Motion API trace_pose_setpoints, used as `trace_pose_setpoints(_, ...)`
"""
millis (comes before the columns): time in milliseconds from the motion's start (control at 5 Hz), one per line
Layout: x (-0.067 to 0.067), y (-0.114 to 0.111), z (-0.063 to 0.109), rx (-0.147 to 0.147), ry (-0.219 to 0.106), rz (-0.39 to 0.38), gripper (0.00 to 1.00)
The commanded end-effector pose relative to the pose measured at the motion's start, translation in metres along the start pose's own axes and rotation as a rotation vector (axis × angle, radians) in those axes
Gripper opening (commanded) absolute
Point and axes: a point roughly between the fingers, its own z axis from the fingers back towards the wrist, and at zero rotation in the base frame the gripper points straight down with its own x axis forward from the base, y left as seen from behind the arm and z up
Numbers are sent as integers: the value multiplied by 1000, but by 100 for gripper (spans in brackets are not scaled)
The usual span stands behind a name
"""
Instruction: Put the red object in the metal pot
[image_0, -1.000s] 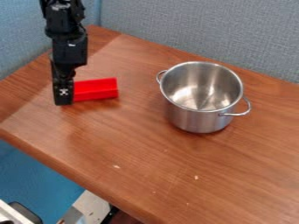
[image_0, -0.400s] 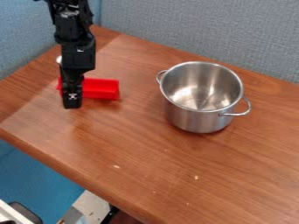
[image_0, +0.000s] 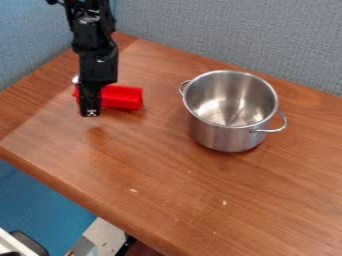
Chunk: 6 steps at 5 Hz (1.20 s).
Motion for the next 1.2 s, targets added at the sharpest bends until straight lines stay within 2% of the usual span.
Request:
trace_pose_setpoints(0, 3, 2, 13, 48, -12, 2, 0)
trace_pose_setpoints(1000, 6, 1, 15, 54, -23, 18, 0)
